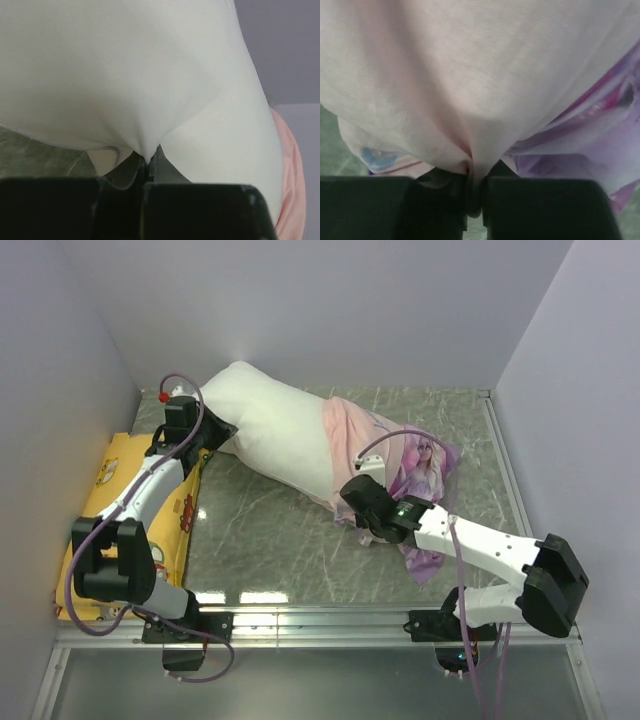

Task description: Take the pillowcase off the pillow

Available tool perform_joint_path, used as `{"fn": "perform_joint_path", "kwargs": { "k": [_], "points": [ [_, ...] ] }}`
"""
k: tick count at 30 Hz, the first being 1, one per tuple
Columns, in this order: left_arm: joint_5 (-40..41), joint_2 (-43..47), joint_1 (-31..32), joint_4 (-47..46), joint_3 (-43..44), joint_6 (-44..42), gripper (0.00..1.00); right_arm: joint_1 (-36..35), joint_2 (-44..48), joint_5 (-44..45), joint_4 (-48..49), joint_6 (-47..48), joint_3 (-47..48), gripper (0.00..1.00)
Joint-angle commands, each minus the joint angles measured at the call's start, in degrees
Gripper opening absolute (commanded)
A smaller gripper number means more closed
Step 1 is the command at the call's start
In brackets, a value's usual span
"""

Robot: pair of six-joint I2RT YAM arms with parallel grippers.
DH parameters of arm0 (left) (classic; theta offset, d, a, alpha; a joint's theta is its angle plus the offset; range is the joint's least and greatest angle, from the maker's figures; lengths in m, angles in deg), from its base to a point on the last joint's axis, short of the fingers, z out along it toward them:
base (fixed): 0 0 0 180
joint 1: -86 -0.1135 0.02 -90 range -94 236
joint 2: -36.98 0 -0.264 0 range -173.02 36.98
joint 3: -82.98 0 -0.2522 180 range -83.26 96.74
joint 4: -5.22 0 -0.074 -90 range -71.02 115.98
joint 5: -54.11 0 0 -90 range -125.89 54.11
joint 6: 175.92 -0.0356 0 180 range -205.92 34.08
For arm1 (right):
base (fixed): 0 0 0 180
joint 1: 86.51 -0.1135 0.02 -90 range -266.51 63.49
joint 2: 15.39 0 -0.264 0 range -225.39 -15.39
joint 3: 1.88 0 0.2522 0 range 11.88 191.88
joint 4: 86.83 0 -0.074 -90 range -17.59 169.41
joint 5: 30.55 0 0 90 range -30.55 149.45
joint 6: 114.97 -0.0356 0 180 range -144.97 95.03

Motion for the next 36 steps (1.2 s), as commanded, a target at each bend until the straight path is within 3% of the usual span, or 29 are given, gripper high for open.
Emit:
{"fn": "perform_joint_path", "kwargs": {
  "k": [1, 5, 8, 9, 13, 14, 18, 21, 28, 33, 36],
  "points": [
    [0.26, 7.53, 1.11, 0.93, 0.99, -4.84, 0.01, -0.44, 6.31, 6.72, -4.59, 0.14, 8.77, 0.00],
    [0.95, 13.94, 2.16, 8.65, 8.10, -10.19, 0.01, -2.98, 17.31, 0.14, -11.29, 2.25, 21.74, 0.00],
    [0.36, 12.13, 3.49, 11.66, 17.24, -10.65, 0.01, -2.81, 19.45, 1.34, -14.37, 3.74, 29.66, 0.00],
    [0.08, 10.63, 3.57, 11.92, 20.91, -10.39, 0.01, -0.46, 18.49, 2.05, -15.16, 4.36, 31.09, 0.00],
    [-3.60, 0.70, 3.75, 13.34, 27.10, -8.81, 0.02, 14.63, 10.07, -11.81, -11.24, 5.68, 29.28, 0.01],
    [-4.05, -0.80, 3.92, 12.55, 27.10, -8.19, 0.04, 16.16, 8.39, -12.79, -9.99, 5.60, 25.69, 0.02],
    [-7.54, -7.22, 5.07, 7.27, 24.47, -7.75, 0.36, 22.40, -3.28, -17.54, -1.31, 4.54, 16.97, 0.07],
    [-9.93, -8.90, 5.77, 5.16, 24.29, -8.10, 0.52, 26.89, -12.33, -18.86, 2.40, 3.84, 14.15, 0.10],
    [-6.69, -1.96, 7.26, 3.58, 22.36, -9.77, 0.65, 32.96, -25.37, -19.04, 3.56, 5.24, 17.91, 0.29],
    [2.18, 3.75, 7.88, 4.72, 13.50, -8.19, 0.67, 33.31, -27.13, -19.74, 3.12, 5.77, 19.15, 0.45],
    [4.12, 5.52, 9.02, -0.96, 5.15, -5.91, 0.70, 33.40, -26.53, -19.92, 2.50, 6.12, 20.12, 0.51]
  ]
}}
